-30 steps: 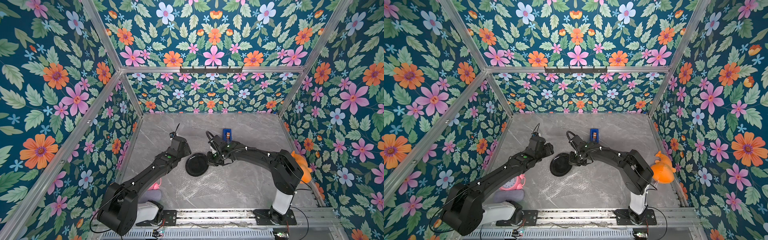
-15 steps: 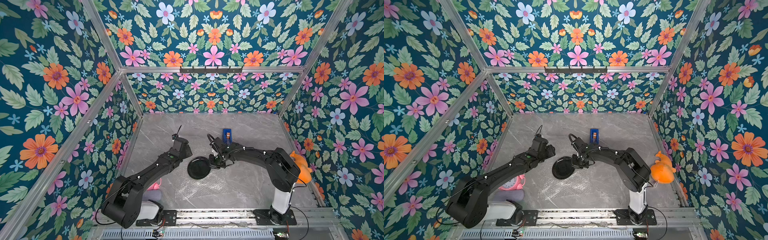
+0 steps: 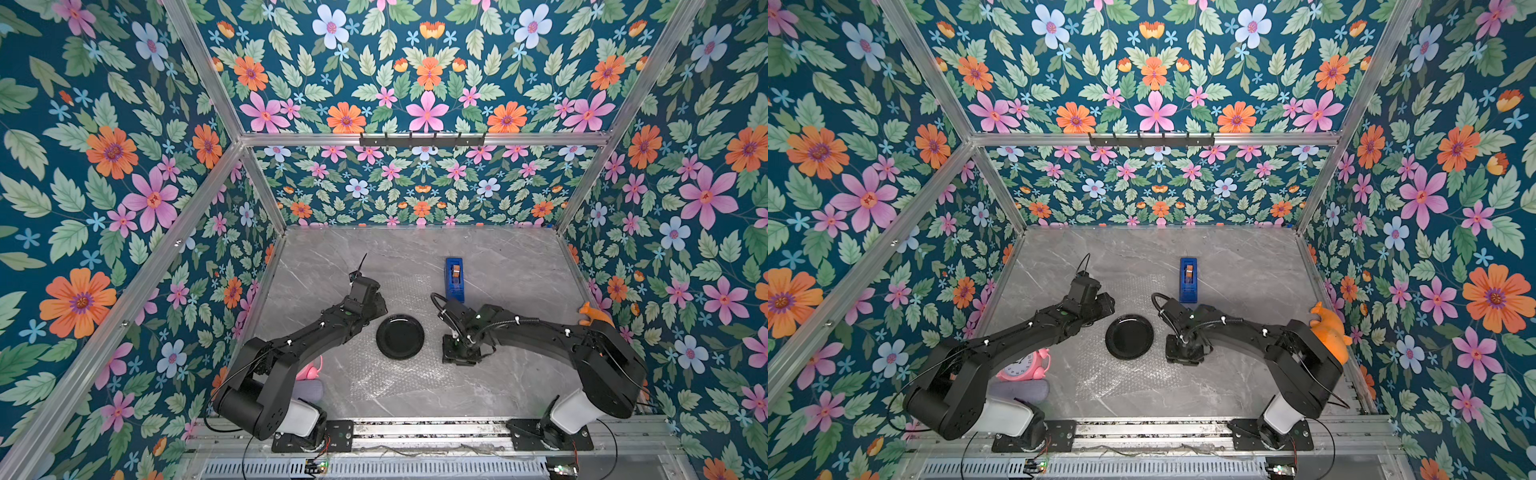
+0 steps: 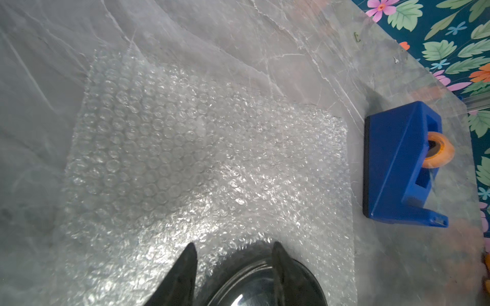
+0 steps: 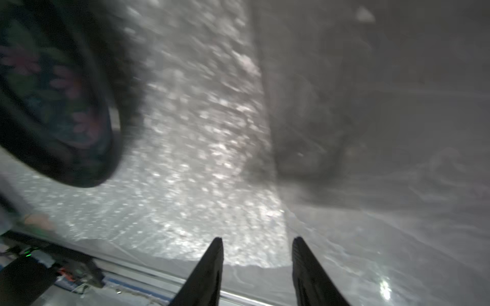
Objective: Wrap dinner plates in bubble wrap
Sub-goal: Place the plate on the bubble wrap, then wrap the plate in the bubble wrap.
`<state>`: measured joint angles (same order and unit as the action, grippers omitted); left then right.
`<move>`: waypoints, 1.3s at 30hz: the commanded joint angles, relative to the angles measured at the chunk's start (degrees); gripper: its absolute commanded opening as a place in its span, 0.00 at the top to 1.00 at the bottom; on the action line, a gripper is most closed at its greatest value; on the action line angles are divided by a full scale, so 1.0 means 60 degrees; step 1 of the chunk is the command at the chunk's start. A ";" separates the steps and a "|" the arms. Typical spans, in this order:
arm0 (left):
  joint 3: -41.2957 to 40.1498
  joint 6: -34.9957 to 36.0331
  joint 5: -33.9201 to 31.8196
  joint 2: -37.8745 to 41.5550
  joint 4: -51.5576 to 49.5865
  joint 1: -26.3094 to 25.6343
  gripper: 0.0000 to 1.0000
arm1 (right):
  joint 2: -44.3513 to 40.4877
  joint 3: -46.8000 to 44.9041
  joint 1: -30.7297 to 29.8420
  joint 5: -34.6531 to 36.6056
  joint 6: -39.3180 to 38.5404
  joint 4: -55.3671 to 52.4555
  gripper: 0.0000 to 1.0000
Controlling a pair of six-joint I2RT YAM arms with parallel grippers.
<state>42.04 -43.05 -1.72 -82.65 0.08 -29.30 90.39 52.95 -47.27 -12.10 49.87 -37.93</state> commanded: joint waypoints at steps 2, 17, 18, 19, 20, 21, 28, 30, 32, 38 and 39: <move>0.0024 0.0112 0.0059 -0.0132 0.0280 0.0005 0.53 | -0.0283 -0.0616 -0.0082 -0.0302 0.0719 -0.0096 0.56; 0.0030 0.0318 -0.0139 -0.0079 0.0165 0.0005 0.54 | 0.0242 -0.0915 -0.0365 -0.0962 0.1112 0.1015 0.88; 0.0036 0.0352 -0.0139 -0.0081 0.0149 0.0005 0.54 | 0.0071 -0.0915 -0.0390 -0.0884 0.1108 0.0953 0.91; 0.0027 0.0363 -0.0132 -0.0081 0.0148 0.0005 0.54 | -0.0185 -0.0915 -0.0452 -0.0790 0.1108 0.0852 0.93; 0.0053 0.0375 -0.0139 -0.0082 0.0151 0.0005 0.54 | -0.0478 -0.0867 -0.0565 -0.0690 0.1108 0.0641 0.94; 0.0060 0.0378 -0.0125 -0.0100 0.0166 0.0005 0.54 | -0.0739 -0.0785 -0.0707 -0.0605 0.1108 0.0415 0.95; -0.0104 0.0101 0.0000 -0.0044 0.0426 0.0005 0.58 | -0.1229 0.0261 -0.1399 -0.0589 0.1101 -0.0201 0.95; -0.0445 -0.0165 -0.0107 0.0404 0.0603 -0.0002 0.60 | -0.0762 0.0946 -0.1234 -0.0558 0.0692 -0.0189 0.94; -0.0790 -0.0405 -0.0223 0.0970 0.0745 0.0005 0.63 | 0.0127 0.2037 -0.1020 -0.0775 0.0141 -0.0364 0.95; -0.1987 -0.1572 0.0034 0.2418 0.1132 -0.0009 0.81 | 0.3512 0.5830 -0.0711 -0.1402 -0.1260 -0.1444 0.97; -0.2216 -0.1822 0.0063 0.2624 0.1193 -0.0009 0.83 | 0.3948 0.6329 -0.0657 -0.1419 -0.1372 -0.1640 0.97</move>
<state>30.89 -48.95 -1.76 -68.97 5.52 -29.28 109.45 85.76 -51.72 -18.87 46.28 -42.59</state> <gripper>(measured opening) 0.183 0.052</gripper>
